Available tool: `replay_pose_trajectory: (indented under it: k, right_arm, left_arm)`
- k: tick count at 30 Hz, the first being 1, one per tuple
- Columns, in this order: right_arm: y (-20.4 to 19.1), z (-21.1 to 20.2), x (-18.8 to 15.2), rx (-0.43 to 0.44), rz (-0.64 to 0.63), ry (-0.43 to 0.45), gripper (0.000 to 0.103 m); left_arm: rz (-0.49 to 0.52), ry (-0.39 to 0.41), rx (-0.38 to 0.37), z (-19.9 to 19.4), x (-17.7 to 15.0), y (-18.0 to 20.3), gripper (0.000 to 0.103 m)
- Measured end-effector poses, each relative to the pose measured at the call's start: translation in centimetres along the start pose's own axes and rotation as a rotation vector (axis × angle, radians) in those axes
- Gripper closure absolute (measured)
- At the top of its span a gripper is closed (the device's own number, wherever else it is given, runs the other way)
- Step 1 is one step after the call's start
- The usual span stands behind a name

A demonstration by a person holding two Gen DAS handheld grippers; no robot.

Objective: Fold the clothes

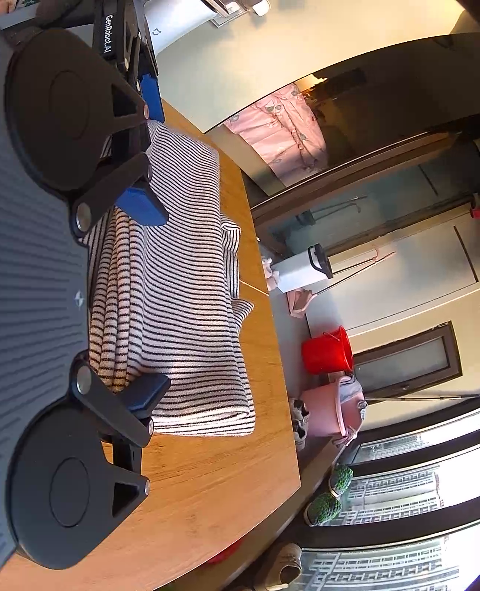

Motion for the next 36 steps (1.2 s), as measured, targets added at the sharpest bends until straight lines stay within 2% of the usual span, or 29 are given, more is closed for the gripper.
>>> replay_pose_trajectory:
  k: [5, 10, 14, 19, 22, 25, 27, 30, 31, 36]
  right_arm:
    - [-3.6, -0.5, 1.9, -0.044, -0.188, -0.003, 0.016]
    - [-7.4, 0.3, 4.4, -0.111, -0.406, 0.018, 0.017]
    - [-7.4, 5.8, 6.0, -0.179, -0.348, -0.042, 0.032]
    - [-4.9, 10.5, 5.6, -0.219, -0.248, -0.11, 0.033]
    - [-4.6, 10.8, 5.2, -0.205, -0.241, -0.149, 0.035]
    - [-4.7, 10.8, 5.0, -0.193, -0.247, -0.168, 0.043]
    - [-5.3, 10.6, 4.7, -0.198, -0.286, -0.163, 0.054]
    - [-6.4, 10.0, 4.3, -0.218, -0.355, -0.148, 0.076]
    - [-6.9, 9.7, 4.2, -0.23, -0.382, -0.14, 0.086]
    - [-8.0, 5.7, 5.4, -0.167, -0.345, -0.081, 0.091]
  left_arm:
    - [-0.11, -0.045, -0.001, 0.2, -0.4, -2.0, 0.0]
    - [-0.125, -0.038, -0.011, -0.1, -0.6, -1.9, 0.0]
    - [-0.125, -0.036, -0.014, -0.2, -0.7, -1.7, 0.0]
    - [-0.126, -0.034, -0.018, -0.4, -0.8, -1.5, 0.0]
    - [-0.132, -0.031, -0.022, -0.4, -0.7, -1.6, 0.0]
    - [-0.142, -0.027, -0.027, -0.3, -0.5, -1.7, 0.0]
    - [-0.149, -0.024, -0.03, -0.3, -0.4, -1.7, 0.0]
    - [-0.159, -0.019, -0.035, -0.2, -0.2, -1.8, 0.0]
    - [-0.163, -0.018, -0.037, -0.2, -0.2, -1.9, 0.0]
    - [-0.221, 0.003, -0.039, -0.4, -0.3, -2.8, 0.0]
Point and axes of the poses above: each gripper's, at about its wrist camera, not at the fingertips, and z roughly the way its jaws point, y to its right, x to its top, the point moved 5 cm from there along z, roughly the way its jaws point, and after that the axes turned 14 degrees about z, right-handed, at the moved point
